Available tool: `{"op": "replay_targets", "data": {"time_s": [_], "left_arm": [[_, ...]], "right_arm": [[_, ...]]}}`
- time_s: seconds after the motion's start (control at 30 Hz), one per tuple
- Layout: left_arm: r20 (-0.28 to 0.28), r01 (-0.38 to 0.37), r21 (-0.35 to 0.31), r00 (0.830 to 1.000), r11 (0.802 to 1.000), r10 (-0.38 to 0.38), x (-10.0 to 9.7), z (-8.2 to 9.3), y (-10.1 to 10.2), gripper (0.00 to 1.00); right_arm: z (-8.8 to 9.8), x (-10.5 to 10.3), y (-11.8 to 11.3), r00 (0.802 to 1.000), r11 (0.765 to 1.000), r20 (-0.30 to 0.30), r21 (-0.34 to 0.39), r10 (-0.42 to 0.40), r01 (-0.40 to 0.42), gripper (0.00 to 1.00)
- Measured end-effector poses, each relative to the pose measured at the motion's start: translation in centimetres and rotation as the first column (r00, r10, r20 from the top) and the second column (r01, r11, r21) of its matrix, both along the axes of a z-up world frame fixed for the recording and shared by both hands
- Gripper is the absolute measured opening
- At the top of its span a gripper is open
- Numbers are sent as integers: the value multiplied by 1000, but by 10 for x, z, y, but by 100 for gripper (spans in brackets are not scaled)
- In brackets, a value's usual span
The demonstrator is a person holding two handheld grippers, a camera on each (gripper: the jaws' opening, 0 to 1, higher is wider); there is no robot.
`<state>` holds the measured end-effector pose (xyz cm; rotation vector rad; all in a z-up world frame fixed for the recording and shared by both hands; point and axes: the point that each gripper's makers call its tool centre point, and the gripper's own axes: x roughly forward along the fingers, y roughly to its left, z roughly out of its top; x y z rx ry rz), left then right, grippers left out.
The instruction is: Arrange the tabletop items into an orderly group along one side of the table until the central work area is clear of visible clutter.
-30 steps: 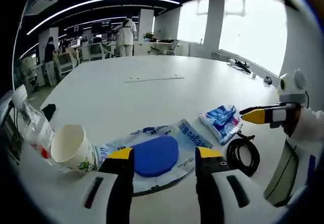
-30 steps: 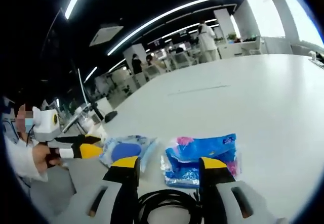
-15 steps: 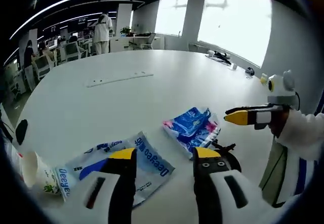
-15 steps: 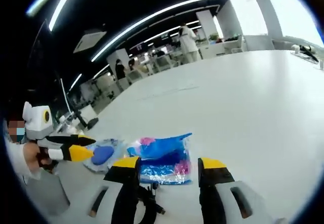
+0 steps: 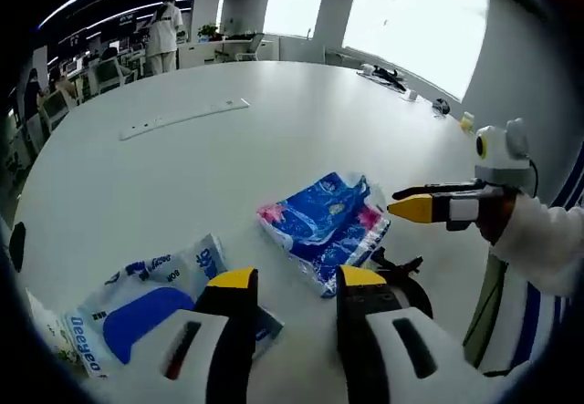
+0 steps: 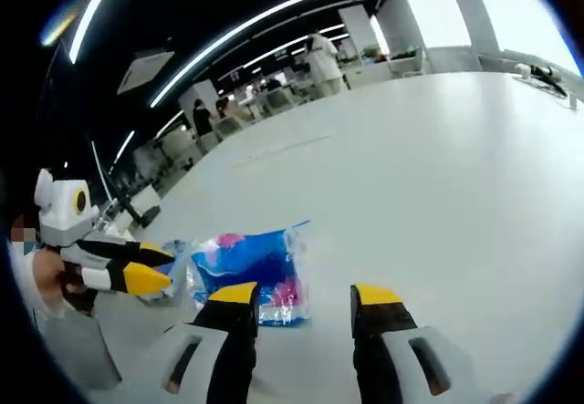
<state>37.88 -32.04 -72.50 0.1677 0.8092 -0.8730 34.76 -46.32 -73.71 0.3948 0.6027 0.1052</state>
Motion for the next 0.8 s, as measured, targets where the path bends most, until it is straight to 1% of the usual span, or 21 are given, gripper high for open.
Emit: {"op": "replay_targets", "data": {"time_s": [0.2, 0.27, 0.3, 0.37, 0.4, 0.47, 0.63, 0.7, 0.8], "left_arm": [[-60, -9, 3, 998, 1000, 9, 3, -11, -7, 20], [-81, -10, 9, 997, 1000, 11, 2, -14, -8, 13], [-83, -9, 13, 996, 1000, 10, 3, -15, -9, 10], [-96, -11, 19, 995, 1000, 13, 2, -17, -9, 2], [-104, -22, 13, 994, 1000, 23, 3, -17, -9, 2], [-113, -42, 9, 993, 999, 43, 4, -16, -8, 1], [-135, -91, -19, 987, 996, 88, 8, -2, -3, 0], [-144, -116, -24, 983, 993, 111, 8, 2, 0, 0], [-153, -142, -21, 979, 990, 137, 8, 5, 5, 0]], "right_arm": [[-8, 5, 7, 999, 999, -10, 5, 35, -34, 30], [-10, 5, 9, 999, 999, -12, 8, 42, -42, 23], [-12, 6, 11, 999, 999, -13, 17, 47, -47, 19], [-14, 6, 14, 998, 998, -14, 29, 55, -54, 7], [-15, 6, 15, 998, 998, -15, 32, 56, -56, 1], [-13, 7, 18, 998, 998, -7, 37, 55, -54, 0], [-5, 9, 29, 997, 996, 11, 60, 72, -72, 0], [-1, 10, 32, 997, 995, 21, 59, 76, -77, 0], [4, 11, 38, 997, 994, 30, 76, 78, -80, 0]]}}
